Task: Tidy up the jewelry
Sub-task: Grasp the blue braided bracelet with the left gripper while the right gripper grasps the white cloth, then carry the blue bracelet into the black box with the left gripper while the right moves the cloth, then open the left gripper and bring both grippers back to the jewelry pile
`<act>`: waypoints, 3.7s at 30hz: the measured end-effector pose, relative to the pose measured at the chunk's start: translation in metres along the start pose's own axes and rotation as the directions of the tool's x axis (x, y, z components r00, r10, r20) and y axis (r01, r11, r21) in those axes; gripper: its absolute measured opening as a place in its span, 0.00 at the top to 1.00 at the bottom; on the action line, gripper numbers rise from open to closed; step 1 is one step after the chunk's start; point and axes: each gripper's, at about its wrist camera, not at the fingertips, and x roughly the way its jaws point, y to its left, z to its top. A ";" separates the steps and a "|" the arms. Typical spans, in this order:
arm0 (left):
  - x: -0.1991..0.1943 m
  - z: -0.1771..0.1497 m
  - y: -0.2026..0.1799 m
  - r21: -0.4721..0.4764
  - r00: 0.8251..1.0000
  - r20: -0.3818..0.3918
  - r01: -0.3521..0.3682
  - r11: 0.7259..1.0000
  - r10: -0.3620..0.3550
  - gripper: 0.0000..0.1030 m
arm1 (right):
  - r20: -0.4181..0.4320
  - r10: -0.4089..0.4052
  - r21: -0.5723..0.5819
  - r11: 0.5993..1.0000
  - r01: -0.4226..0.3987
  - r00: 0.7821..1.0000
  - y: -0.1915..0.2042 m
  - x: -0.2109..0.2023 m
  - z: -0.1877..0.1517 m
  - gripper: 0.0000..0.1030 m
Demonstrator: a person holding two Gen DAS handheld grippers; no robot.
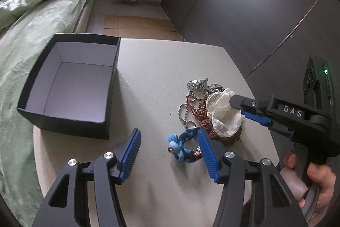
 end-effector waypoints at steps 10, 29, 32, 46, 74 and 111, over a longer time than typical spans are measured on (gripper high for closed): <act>0.017 0.001 -0.004 -0.011 0.998 -0.055 0.014 1.000 -0.014 0.48 | 0.008 -0.052 -0.104 0.993 0.053 0.999 0.017 0.011 0.008 0.66; 0.008 -0.017 -0.008 -0.008 1.000 -0.010 0.009 1.000 -0.009 0.86 | 0.151 0.082 -0.126 0.990 -0.063 0.985 0.018 -0.050 -0.005 0.97; -0.014 -0.017 -0.012 0.012 0.999 0.044 0.018 1.000 -0.018 0.86 | 0.175 0.115 -0.127 0.988 -0.093 0.978 0.018 -0.060 -0.008 0.97; -0.093 -0.002 0.001 0.011 0.968 0.249 0.001 1.000 -0.004 0.86 | 0.267 0.283 -0.197 0.952 -0.235 0.921 0.038 -0.095 -0.022 0.97; -0.148 0.023 0.093 -0.159 0.928 0.365 -0.010 0.987 0.068 0.86 | 0.110 0.537 -0.250 0.829 -0.500 0.836 0.135 -0.015 -0.020 0.97; -0.124 0.008 0.056 -0.130 0.939 0.330 -0.051 0.990 0.092 0.11 | 0.155 0.182 -0.135 0.977 -0.162 0.971 0.055 -0.062 -0.030 0.09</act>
